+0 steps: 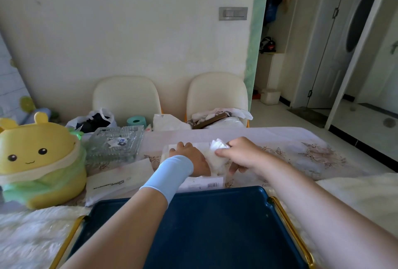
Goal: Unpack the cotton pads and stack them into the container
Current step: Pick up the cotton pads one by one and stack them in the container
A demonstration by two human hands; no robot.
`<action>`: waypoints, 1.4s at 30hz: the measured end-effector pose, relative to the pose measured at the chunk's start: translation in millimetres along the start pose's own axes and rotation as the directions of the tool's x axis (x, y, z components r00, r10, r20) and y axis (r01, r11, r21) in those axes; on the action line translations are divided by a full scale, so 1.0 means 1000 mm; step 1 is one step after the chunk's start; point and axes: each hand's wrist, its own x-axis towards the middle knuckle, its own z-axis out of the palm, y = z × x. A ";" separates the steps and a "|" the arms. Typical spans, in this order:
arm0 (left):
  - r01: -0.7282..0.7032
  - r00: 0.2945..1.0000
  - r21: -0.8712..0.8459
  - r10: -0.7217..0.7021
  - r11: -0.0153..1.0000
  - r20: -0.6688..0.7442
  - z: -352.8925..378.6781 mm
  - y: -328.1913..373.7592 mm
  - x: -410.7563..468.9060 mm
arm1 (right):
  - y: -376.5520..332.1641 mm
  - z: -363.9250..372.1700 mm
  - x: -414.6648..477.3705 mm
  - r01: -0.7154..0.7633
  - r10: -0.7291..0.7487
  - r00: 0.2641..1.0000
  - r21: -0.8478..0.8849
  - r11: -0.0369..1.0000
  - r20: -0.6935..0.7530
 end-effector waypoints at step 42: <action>-0.143 0.977 -0.154 0.115 0.978 -0.182 0.030 -0.056 -0.005 | -0.007 0.035 0.006 0.033 -0.239 0.926 -0.570 0.821 -0.292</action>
